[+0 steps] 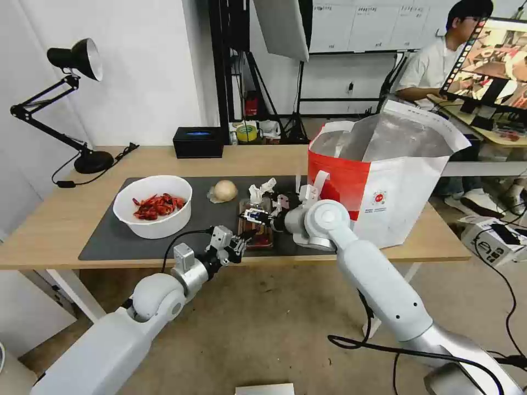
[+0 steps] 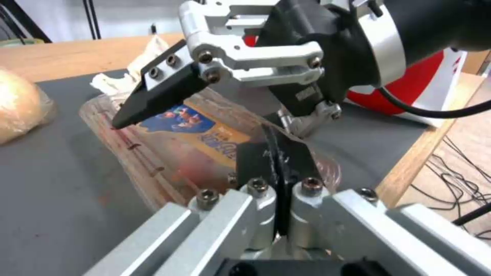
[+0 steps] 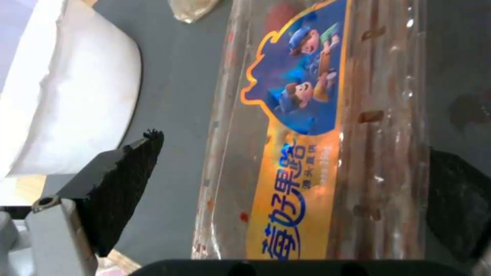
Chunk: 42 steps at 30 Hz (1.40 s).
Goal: Pick up the trash from the table and place it into the takeout bag.
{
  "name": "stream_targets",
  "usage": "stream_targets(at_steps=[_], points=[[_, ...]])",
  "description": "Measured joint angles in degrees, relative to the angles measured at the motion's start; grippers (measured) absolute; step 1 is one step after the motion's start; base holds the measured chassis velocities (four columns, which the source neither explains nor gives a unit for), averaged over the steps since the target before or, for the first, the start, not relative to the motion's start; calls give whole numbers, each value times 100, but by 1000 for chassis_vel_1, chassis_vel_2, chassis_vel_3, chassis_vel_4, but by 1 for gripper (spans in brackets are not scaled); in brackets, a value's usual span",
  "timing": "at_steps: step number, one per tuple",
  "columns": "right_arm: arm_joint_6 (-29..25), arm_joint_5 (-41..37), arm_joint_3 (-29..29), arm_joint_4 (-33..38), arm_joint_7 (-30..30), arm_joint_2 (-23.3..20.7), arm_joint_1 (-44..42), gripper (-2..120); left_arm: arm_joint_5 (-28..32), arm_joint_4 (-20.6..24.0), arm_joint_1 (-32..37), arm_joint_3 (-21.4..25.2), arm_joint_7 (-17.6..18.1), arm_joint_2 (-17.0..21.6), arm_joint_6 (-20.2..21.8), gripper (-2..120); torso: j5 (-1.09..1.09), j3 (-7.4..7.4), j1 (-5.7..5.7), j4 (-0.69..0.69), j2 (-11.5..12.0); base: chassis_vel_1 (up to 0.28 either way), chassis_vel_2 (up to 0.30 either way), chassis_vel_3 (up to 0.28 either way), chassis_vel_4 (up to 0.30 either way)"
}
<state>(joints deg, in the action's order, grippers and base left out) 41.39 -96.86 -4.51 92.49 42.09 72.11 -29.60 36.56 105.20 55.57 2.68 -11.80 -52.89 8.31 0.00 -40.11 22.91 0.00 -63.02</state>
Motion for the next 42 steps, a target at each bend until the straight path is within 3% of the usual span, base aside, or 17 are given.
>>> stream_targets(at_steps=[5,10,13,17,31,42], points=[[0,-63,-28,-35,23,2,35,99,0,39,29,0,-17,6,-3,0,0,0,0,0,0,0,0,0,0],[-1,-138,-28,-91,90,4,77,87,-2,52,33,1,-27,8,-5,0,0,0,0,0,0,0,0,0,0],[-1,-176,-52,-154,143,-4,110,70,14,59,33,2,-41,15,-5,0,0,1,0,0,0,0,0,0,0],[-2,-186,-61,-183,180,2,120,60,18,62,34,-3,-58,16,9,0,0,1,0,-1,0,0,0,0,0],[1,-257,-53,-166,331,68,150,6,11,79,144,123,-63,7,18,0,0,0,0,1,0,0,0,0,0],[6,-239,86,-195,341,101,138,0,110,144,168,268,-89,105,-5,0,0,0,0,1,0,0,0,0,0]])
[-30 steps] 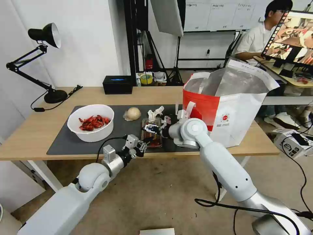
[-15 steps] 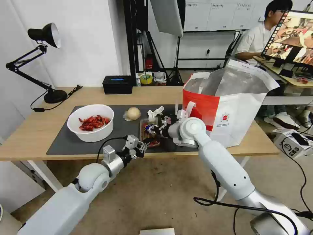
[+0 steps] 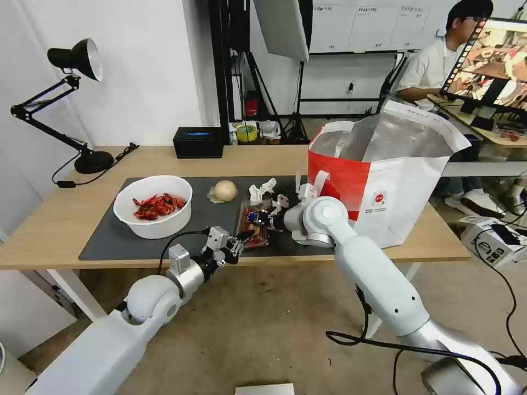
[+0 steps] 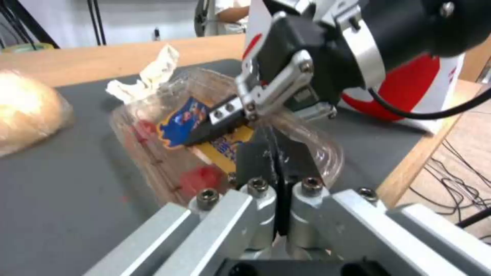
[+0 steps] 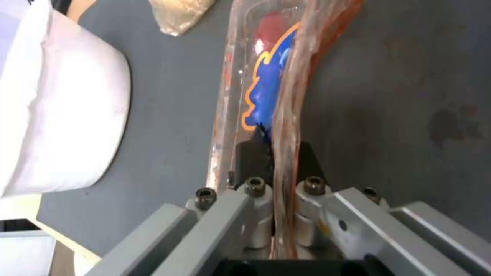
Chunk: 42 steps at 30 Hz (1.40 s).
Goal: Pick up the trash from the table and place it into the takeout bag.
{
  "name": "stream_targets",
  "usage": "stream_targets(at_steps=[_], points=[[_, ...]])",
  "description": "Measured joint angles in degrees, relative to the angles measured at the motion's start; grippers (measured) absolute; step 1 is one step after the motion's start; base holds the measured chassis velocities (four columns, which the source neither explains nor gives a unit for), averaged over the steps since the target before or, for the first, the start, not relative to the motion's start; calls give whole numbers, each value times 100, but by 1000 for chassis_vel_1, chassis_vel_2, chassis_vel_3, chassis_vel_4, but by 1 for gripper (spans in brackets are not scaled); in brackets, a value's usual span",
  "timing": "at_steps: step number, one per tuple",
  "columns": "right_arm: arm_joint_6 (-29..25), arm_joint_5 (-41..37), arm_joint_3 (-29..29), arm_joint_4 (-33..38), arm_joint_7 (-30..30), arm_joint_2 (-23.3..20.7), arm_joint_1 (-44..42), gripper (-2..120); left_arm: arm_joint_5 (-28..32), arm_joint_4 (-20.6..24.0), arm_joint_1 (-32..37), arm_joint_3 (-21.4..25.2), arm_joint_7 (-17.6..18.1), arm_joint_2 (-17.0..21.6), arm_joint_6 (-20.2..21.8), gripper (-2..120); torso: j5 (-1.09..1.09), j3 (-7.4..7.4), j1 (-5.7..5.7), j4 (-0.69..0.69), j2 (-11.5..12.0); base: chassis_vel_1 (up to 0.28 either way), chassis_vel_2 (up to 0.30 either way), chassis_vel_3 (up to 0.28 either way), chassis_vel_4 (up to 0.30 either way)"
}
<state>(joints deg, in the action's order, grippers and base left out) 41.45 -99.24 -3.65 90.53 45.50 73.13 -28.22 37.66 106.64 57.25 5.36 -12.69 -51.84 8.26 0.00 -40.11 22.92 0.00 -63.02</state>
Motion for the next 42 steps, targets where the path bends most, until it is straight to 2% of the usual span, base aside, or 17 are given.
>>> stream_targets(at_steps=[8,12,15,20,23,25,26,29,30,31,33,36,37,40,41,42], points=[[2,-4,-3,122,-34,-96,17,0,30,125,261,377,20,30,-27,0,0,0,0,-1,0,0,0,0,0],[2,-5,-14,274,-64,-136,-40,0,24,197,597,737,59,17,-110,0,1,0,0,-1,0,0,0,0,0],[2,-8,-18,412,-72,-145,-77,0,-1,321,1063,1209,64,-14,-137,0,1,0,0,0,0,0,0,0,0],[3,-54,20,612,-101,-200,-106,0,-40,485,1533,1558,31,-31,-173,0,1,0,0,2,0,0,0,0,0],[3,-167,116,804,-110,-244,-131,0,-44,610,1728,1689,31,-68,-178,7,0,0,0,0,0,0,0,0,0],[2,-280,233,1040,-147,-294,-140,0,-45,734,1870,1771,42,-121,-178,19,0,0,0,-1,0,0,0,0,0],[2,-280,233,1040,-147,-294,-140,0,-45,734,1870,1771,42,-121,-178,19,0,0,0,-1,0,0,0,0,0],[-2,-323,392,1313,-274,-376,-141,0,-72,798,2064,1890,72,-212,-187,33,0,0,0,-1,0,0,0,0,0],[-2,-323,392,1313,-274,-376,-141,0,-72,798,2064,1890,72,-212,-187,33,0,0,0,-1,0,0,0,0,0],[-4,-331,468,1425,-375,-402,-143,0,-94,812,2164,1959,76,-247,-215,40,0,0,0,-1,0,0,0,0,0],[-5,-335,523,1498,-423,-415,-141,0,-108,822,2220,1995,78,-263,-229,43,0,1,0,-1,0,0,0,0,0],[-9,-336,643,1621,-508,-432,-116,0,-140,852,2342,2090,78,-313,-241,56,0,1,0,0,0,0,0,0,0],[-9,-336,643,1621,-508,-432,-116,0,-140,852,2342,2090,78,-313,-241,56,0,1,0,0,0,0,0,0,0],[-22,-333,810,1744,-580,-447,-69,0,-160,914,2486,2216,80,-397,-242,73,0,0,0,-1,0,0,0,0,0],[-22,-333,810,1744,-580,-447,-69,0,-160,914,2486,2216,80,-397,-242,73,0,0,0,-1,0,0,0,0,0],[-45,-323,924,1821,-597,-465,-51,0,-199,943,2588,2296,111,-433,-247,77,0,1,0,0,0,0,0,0,0]])
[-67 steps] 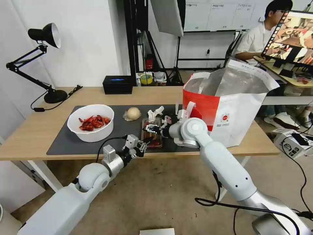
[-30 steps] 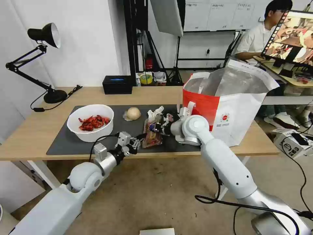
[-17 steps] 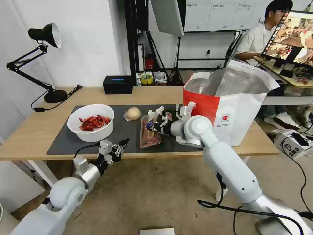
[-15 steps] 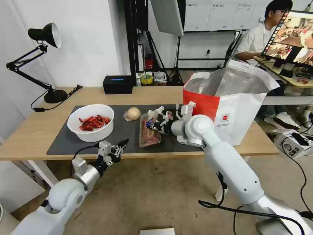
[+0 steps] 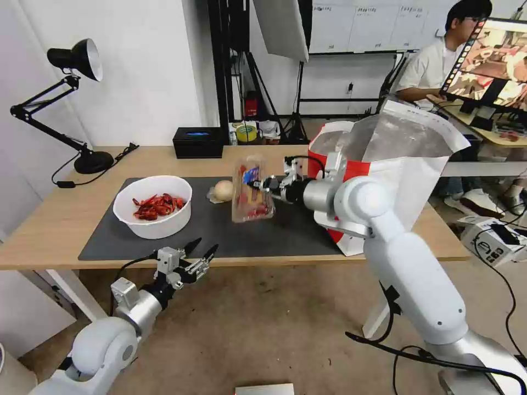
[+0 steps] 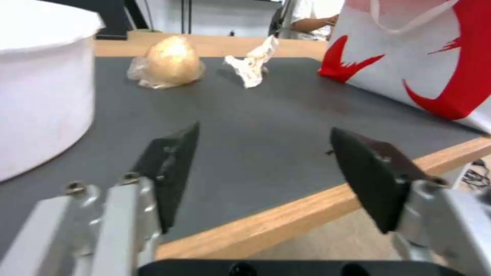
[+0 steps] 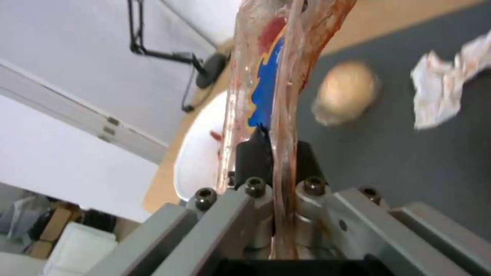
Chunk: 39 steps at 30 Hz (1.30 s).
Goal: Pick up the trash from the table and place it into the takeout bag.
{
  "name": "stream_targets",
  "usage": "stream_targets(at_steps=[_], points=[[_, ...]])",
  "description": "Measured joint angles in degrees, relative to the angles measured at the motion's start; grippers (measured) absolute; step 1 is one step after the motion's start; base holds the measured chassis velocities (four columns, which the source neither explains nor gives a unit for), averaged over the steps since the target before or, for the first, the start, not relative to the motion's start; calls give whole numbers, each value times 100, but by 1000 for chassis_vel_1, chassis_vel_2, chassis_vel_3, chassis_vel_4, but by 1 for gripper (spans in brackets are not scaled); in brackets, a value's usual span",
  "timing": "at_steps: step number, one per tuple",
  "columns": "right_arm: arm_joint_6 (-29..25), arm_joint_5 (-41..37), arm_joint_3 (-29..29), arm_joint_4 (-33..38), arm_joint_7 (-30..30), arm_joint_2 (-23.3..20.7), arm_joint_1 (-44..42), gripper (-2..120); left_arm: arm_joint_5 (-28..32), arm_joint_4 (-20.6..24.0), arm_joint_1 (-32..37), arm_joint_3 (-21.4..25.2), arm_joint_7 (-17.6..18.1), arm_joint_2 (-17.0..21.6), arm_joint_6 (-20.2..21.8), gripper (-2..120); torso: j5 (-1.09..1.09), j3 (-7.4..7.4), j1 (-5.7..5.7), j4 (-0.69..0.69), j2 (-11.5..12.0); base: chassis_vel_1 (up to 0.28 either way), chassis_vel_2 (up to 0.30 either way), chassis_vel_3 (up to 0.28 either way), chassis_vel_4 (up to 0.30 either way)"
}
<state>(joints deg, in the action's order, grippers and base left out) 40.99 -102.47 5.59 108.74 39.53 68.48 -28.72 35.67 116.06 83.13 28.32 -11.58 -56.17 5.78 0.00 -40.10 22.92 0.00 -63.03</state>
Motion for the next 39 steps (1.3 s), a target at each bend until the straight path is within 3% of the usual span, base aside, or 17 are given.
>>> stream_targets(at_steps=[5,8,13,20,26,39], points=[[-251,99,355,174,-110,-77,46,0,-25,122,257,279,20,-55,-28,97,-1,0,0,0,0,0,0,0,0],[-464,283,503,249,-265,-206,56,0,-33,149,332,316,20,-99,-45,99,0,0,0,0,0,0,0,0,0],[-870,539,644,364,-277,-462,102,0,-48,160,317,273,21,-127,-49,100,-1,0,0,0,0,0,0,0,0],[-1636,911,821,399,-172,-1200,206,0,-73,146,218,63,102,-183,-47,100,-2,-1,0,-1,0,0,0,0,0],[-1912,1168,907,280,-218,-1627,285,0,-110,120,119,-66,219,-259,-41,100,-1,-1,0,-1,0,0,0,0,0],[-1742,1521,1050,193,14,-1985,58,0,-105,95,39,-126,240,-241,-27,100,0,-1,0,0,0,0,0,0,0]])
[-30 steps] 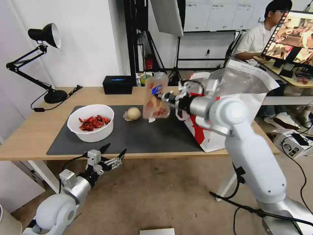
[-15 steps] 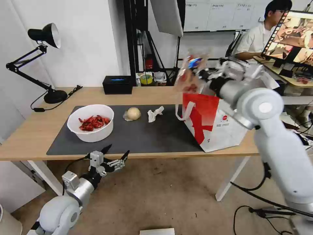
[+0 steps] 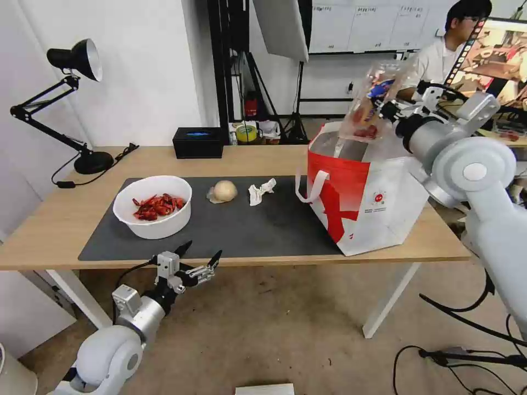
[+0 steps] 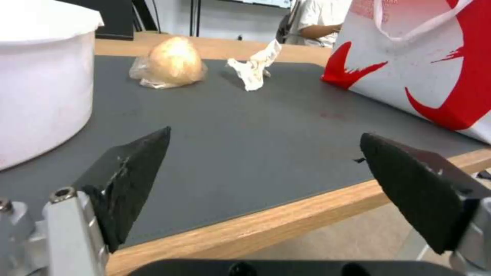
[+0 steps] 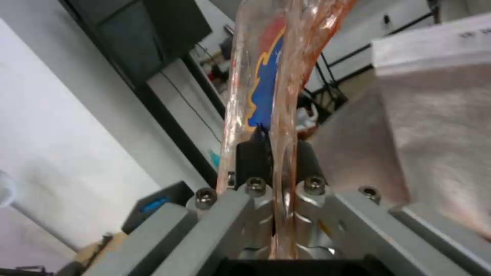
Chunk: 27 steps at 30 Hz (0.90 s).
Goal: Pick up the trash from the table and place it into the takeout bag.
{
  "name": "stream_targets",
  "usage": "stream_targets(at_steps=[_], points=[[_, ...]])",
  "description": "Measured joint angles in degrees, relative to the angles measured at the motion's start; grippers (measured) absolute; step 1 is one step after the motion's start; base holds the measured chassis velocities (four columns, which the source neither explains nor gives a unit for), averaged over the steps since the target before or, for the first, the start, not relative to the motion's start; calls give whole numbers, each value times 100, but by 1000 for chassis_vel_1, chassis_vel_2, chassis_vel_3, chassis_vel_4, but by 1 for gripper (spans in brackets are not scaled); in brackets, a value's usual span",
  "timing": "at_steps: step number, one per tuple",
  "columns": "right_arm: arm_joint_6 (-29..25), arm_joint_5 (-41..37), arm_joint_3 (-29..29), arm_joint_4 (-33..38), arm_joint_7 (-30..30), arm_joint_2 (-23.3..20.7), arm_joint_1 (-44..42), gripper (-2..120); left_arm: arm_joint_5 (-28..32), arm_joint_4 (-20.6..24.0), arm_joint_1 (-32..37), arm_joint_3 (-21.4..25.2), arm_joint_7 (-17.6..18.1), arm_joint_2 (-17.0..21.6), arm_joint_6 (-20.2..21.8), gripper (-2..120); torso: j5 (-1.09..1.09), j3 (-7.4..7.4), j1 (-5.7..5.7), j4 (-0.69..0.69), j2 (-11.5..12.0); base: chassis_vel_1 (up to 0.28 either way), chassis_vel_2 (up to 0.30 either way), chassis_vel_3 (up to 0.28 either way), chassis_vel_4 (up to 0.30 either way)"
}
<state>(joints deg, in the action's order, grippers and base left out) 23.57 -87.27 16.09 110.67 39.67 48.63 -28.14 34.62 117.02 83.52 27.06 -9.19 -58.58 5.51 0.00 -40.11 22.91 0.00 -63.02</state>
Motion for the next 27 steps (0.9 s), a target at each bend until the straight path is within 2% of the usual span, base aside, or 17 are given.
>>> stream_targets(at_steps=[6,15,18,21,24,25,27], points=[[143,-215,181,152,247,-7,-351,0,22,-6,-52,-25,30,44,4,100,0,0,0,0,0,0,0,0,0],[205,-479,430,188,296,-4,-619,3,40,-31,-101,-75,76,97,9,100,0,1,0,0,0,0,0,0,0],[232,-623,484,156,279,28,-636,18,100,-63,-175,-103,97,157,14,100,1,1,0,0,0,0,0,0,0],[238,-654,483,142,279,36,-626,23,124,-68,-194,-108,102,172,17,100,0,0,0,1,0,0,0,0,0],[255,-710,459,96,278,49,-555,39,167,-87,-239,-117,112,226,21,100,0,1,0,0,0,0,0,0,0],[255,-710,459,96,278,49,-555,39,167,-87,-239,-117,112,226,21,100,0,1,0,0,0,0,0,0,0],[263,-722,437,63,280,64,-500,49,177,-107,-261,-126,114,246,23,100,1,0,0,1,-1,0,0,0,0]])
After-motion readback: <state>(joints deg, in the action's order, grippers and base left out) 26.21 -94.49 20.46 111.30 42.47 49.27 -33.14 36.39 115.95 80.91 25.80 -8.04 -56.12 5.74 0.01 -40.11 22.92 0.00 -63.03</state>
